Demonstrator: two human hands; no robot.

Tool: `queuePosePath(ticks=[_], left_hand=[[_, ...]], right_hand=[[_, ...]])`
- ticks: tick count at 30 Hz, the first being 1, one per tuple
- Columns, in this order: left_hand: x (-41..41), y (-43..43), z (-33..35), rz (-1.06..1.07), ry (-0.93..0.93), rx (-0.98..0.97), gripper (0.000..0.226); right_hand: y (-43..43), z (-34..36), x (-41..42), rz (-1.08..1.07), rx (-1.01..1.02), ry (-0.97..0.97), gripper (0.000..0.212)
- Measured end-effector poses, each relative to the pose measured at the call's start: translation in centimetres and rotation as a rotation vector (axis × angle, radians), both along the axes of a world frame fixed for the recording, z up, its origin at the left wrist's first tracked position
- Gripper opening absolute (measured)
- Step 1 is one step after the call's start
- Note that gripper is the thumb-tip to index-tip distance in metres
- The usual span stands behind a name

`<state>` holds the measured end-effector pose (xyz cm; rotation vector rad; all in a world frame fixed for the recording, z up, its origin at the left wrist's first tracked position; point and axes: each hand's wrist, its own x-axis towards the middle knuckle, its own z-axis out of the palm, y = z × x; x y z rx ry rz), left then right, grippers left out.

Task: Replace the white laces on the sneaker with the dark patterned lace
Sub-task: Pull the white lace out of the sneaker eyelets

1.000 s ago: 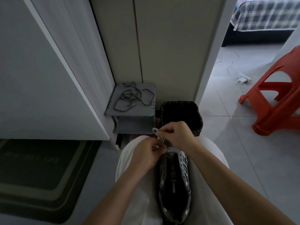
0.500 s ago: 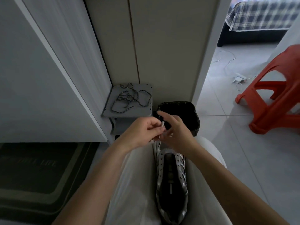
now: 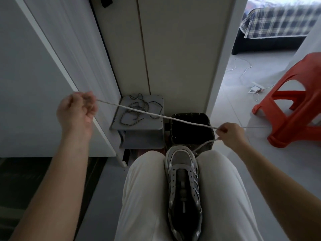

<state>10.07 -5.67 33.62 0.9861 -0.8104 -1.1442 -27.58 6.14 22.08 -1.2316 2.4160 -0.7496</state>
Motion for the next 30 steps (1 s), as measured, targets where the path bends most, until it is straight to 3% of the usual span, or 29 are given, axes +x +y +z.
queuePosePath(ticks=[4, 7, 10, 14, 17, 19, 21, 23, 25, 27, 28, 30], left_hand=[[-4.1, 0.9, -4.1, -0.294, -0.909, 0.132, 0.022], [-9.5, 3.8, -6.1, -0.562, -1.196, 0.026, 0.023], [-14.3, 5.5, -6.6, -0.739, -1.178, -0.115, 0.033], [-18.4, 5.5, -5.0, -0.757, -1.109, -0.305, 0.028], [-19.3, 4.2, -2.7, -0.709, -0.939, -0.221, 0.032], [-19.3, 3.0, -0.4, -0.703, -0.655, -0.072, 0.032], [-19.2, 2.0, 2.3, -0.767, -0.427, -0.040, 0.030], [-19.1, 1.2, 4.9, -0.790, -0.249, -0.050, 0.028], [-18.7, 0.1, 6.5, -0.661, -0.175, -0.054, 0.024], [-18.1, -1.3, 6.5, -0.475, -0.283, -0.044, 0.021], [-17.6, -1.8, 6.0, -0.410, -0.440, -0.044, 0.020], [-16.8, -2.5, 3.7, -0.374, -0.959, -0.101, 0.020]], right_hand=[[-1.1, 3.0, 1.8, 0.096, -0.216, -0.320, 0.007], [-2.4, 7.3, 5.3, 0.266, -0.346, -0.447, 0.010], [-2.8, 11.6, 7.6, 0.368, -0.441, -0.562, 0.006], [-2.7, 14.7, 8.5, 0.458, -0.501, -0.693, 0.006], [-2.9, 14.7, 7.1, 0.347, -0.631, -0.764, 0.007], [-3.1, 13.2, 5.7, 0.255, -0.547, -0.612, 0.029], [-3.1, 10.8, 5.3, 0.314, -0.294, -0.380, 0.043], [-3.1, 8.3, 5.6, 0.350, -0.160, -0.260, 0.030], [-3.3, 6.7, 5.5, 0.256, -0.187, -0.264, 0.020], [-3.4, 6.0, 4.7, 0.159, -0.266, -0.390, 0.014], [-3.3, 6.1, 4.4, 0.117, -0.323, -0.481, 0.009], [-3.4, 7.1, 3.9, 0.053, -0.475, -0.771, 0.008]])
